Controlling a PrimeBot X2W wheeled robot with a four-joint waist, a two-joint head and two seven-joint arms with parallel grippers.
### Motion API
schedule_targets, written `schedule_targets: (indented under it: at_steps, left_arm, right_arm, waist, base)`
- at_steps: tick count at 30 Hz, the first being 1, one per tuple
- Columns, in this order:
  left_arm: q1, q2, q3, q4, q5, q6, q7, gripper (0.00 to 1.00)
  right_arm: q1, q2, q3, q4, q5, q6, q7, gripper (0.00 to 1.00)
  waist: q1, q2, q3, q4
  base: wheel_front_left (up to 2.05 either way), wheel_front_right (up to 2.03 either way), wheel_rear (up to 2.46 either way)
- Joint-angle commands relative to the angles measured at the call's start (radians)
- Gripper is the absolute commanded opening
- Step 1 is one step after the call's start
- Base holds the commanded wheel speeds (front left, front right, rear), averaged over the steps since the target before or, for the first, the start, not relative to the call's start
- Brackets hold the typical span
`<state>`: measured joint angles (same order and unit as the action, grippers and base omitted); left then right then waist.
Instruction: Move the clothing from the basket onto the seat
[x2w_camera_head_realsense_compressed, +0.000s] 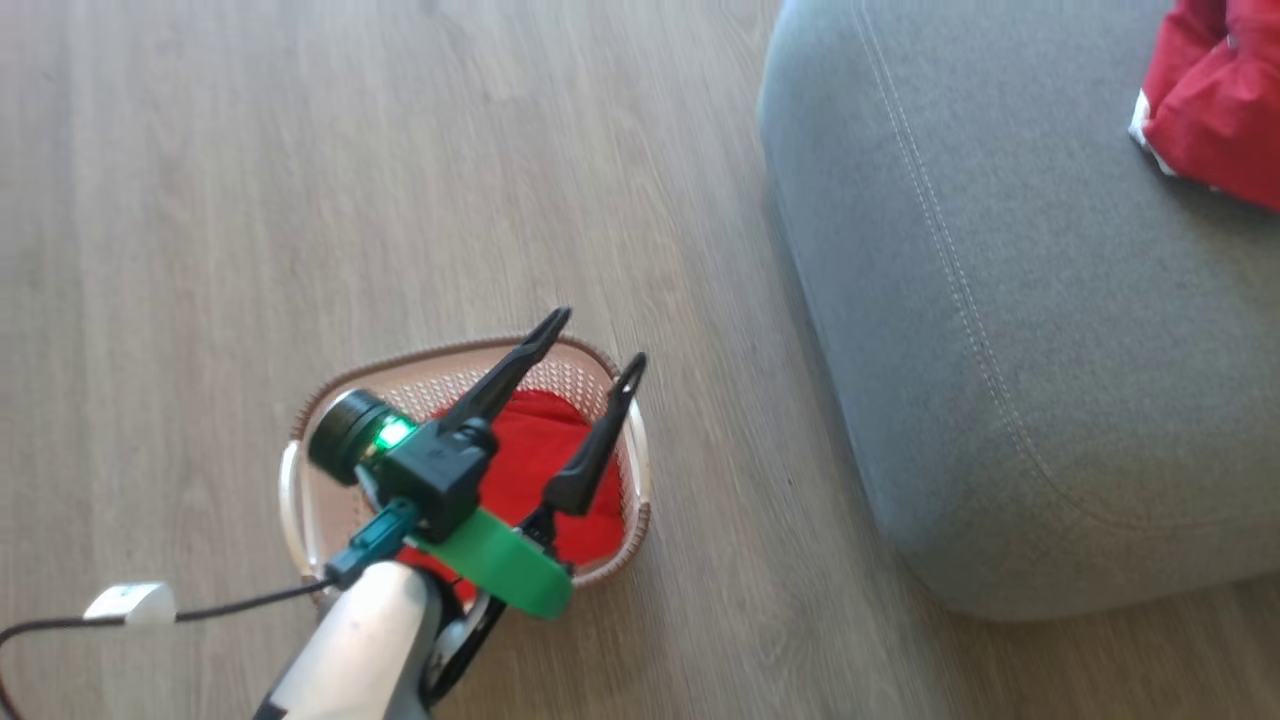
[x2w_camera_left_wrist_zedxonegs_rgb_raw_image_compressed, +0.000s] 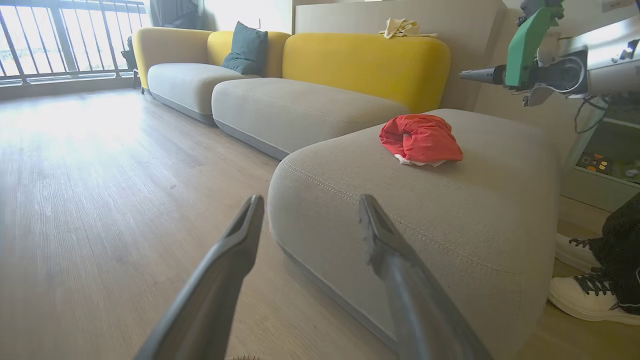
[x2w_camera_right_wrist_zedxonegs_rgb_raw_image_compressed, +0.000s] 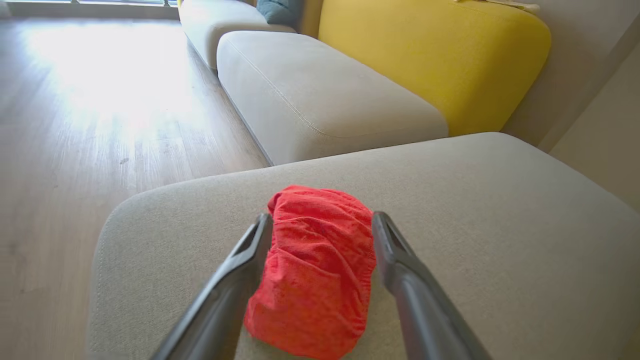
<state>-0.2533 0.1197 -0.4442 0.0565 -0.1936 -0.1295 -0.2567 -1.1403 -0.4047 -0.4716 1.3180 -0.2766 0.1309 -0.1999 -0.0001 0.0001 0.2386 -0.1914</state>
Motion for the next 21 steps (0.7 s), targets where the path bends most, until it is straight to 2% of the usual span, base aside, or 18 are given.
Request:
schedule_targets:
  at_steps: [1,5,9,12,15,18,21]
  left_arm:
    - [-0.009,-0.005,0.048,-0.031,0.004,-0.001,-0.005,1.00]
    - [0.021,-0.019,0.123,-0.036,0.009,-0.001,-0.005,1.00]
    - [0.034,-0.035,0.182,-0.042,0.023,-0.001,-0.005,1.00]
    - [0.042,-0.047,0.219,-0.044,0.036,-0.001,-0.005,1.00]
    - [0.049,-0.058,0.265,-0.043,0.048,-0.001,-0.005,1.00]
    - [0.054,-0.065,0.292,-0.043,0.051,-0.001,-0.005,1.00]
    - [0.058,-0.068,0.311,-0.041,0.058,-0.001,-0.005,1.00]
  right_arm:
    - [-0.015,0.010,0.031,-0.028,0.028,0.000,-0.025,1.00]
    - [0.010,0.063,0.152,-0.062,0.163,0.000,-0.060,1.00]
    - [0.148,0.100,0.319,-0.325,0.370,0.000,-0.061,1.00]
    - [0.296,0.069,0.443,-0.544,0.537,0.000,-0.062,1.00]
    - [0.416,0.029,0.511,-0.729,0.660,0.000,-0.062,1.00]
    - [0.503,0.016,0.553,-0.876,0.720,0.000,-0.062,1.00]
    - [0.572,0.017,0.595,-0.994,0.730,0.000,-0.062,1.00]
  waist:
    - [0.0001,-0.0001,-0.022,0.017]
    - [0.0001,-0.0001,-0.049,0.035]
    - [0.0001,-0.0001,-0.064,0.063]
    - [0.0001,-0.0001,-0.074,0.089]
    - [0.0001,-0.0001,-0.079,0.111]
    - [0.0001,-0.0001,-0.079,0.132]
    - [0.0001,-0.0001,-0.076,0.151]
  base:
    - [0.00,0.00,0.00]
    - [0.00,0.00,0.00]
    - [0.00,0.00,0.00]
    - [0.00,0.00,0.00]
    - [0.00,0.00,0.00]
    - [0.00,0.00,0.00]
    - [0.00,0.00,0.00]
